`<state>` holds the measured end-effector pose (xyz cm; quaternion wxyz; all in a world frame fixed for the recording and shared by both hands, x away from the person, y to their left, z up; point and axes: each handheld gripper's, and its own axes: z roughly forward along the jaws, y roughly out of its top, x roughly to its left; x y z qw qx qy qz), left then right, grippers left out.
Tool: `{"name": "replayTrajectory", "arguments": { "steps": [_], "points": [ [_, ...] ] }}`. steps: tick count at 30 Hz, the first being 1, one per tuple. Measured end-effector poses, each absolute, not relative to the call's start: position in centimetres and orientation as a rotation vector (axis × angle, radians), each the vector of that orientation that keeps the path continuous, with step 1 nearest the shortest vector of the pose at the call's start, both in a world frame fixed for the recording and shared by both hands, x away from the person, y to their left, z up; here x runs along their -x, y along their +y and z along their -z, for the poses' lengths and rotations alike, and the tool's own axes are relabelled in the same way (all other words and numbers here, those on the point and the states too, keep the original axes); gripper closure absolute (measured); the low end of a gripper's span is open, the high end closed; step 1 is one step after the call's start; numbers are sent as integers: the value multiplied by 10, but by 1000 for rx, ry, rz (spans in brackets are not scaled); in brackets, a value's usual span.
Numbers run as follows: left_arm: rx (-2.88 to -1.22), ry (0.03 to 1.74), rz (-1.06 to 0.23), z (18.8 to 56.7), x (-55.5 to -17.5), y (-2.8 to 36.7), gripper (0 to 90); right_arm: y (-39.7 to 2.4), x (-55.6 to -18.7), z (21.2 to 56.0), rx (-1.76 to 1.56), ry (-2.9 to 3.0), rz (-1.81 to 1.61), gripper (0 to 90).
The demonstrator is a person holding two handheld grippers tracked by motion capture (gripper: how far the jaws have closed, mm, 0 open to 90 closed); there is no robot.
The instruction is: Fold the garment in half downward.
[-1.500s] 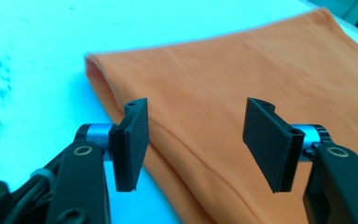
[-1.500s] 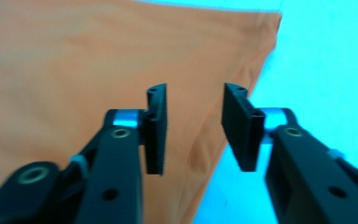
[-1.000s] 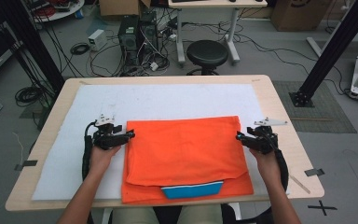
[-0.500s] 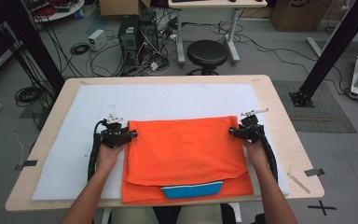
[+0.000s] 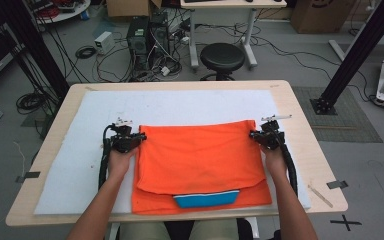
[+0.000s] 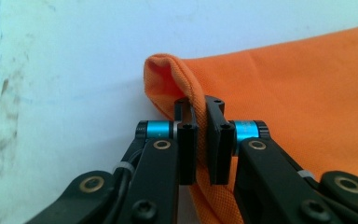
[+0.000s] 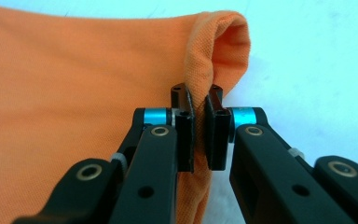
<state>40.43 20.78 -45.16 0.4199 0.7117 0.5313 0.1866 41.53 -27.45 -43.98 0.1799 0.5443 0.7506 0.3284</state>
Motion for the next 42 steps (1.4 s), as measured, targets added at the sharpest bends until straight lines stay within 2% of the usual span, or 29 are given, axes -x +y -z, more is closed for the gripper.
{"name": "replayTrajectory", "arguments": {
  "steps": [8, 21, 22, 23, 24, 26, 32, 42],
  "points": [
    [-1754, 1339, -462, 447, -435, 201, 841, -275, -433, 433, -1552, 2049, -896, 852],
    [-1727, 1335, -467, 447, -464, 195, 831, -272, -461, 429, -1582, 1955, -839, 848],
    [-1716, 1348, -467, 448, -464, 196, 789, -271, -462, 430, -1587, 1955, -843, 841],
    [-1697, 1368, -459, 449, -463, 198, 685, -271, -462, 431, -1588, 1959, -843, 814],
    [-1676, 1378, -436, 449, -461, 200, 580, -271, -461, 433, -1597, 1967, -840, 745],
    [-1671, 1374, -427, 449, -453, 205, 495, -273, -457, 433, -1607, 1963, -860, 573],
    [-1694, 1334, -423, 451, -423, 215, 490, -282, -431, 427, -1569, 1976, -914, 546],
    [-1771, 1278, -384, 449, -367, 214, 438, -299, -370, 436, -1534, 2045, -978, 624]
  ]
}}
